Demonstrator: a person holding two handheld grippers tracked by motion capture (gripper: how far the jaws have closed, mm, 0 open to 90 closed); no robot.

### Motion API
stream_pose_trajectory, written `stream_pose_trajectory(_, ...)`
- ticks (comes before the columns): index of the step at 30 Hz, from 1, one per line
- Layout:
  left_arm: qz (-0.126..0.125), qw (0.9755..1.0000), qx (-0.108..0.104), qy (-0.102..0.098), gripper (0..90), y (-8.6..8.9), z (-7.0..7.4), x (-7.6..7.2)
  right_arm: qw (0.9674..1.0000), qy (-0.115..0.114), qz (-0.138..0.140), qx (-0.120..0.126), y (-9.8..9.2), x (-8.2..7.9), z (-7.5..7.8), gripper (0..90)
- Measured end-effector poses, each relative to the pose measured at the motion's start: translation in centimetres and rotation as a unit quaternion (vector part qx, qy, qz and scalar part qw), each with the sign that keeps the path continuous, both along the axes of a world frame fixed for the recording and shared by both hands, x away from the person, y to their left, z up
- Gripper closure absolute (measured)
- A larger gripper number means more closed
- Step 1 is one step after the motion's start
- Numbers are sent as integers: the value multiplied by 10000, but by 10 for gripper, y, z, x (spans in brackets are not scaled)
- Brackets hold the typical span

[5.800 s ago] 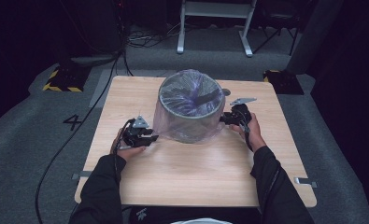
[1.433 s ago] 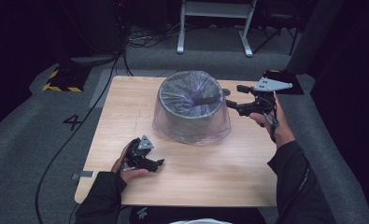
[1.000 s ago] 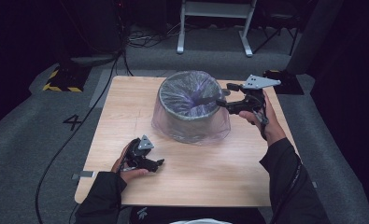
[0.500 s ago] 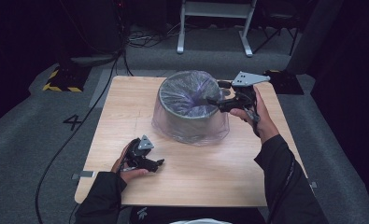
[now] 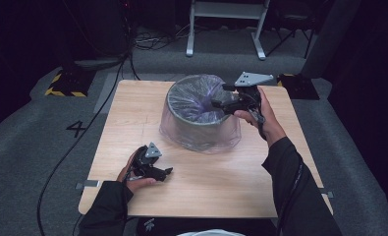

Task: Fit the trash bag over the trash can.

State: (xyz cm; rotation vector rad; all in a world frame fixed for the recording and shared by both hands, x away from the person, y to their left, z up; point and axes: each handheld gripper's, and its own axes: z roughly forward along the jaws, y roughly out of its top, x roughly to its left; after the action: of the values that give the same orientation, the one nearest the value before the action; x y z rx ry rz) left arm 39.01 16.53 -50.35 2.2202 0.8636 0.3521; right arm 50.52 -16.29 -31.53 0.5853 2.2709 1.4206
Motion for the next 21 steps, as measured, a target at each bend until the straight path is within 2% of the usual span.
stream_pose_trajectory(4, -1, 10000, 0, -1, 125, 0, 0, 0, 10000, 19, -44, -27, 3, 4, -1, 218)
stream_pose_trajectory(8, -2, 10000, 6, 6, 125, 0, 0, 0, 9999, 79, -105, 91, 5, 8, -3, 223)
stream_pose_trajectory(17, -1, 10000, -2, 0, 125, 0, 0, 0, 9997, 219, -82, -87, 16, 15, -7, 226)
stream_pose_trajectory(21, -3, 10000, -1, 1, 126, 0, 0, 0, 9993, 281, -36, -261, 22, 17, -9, 225)
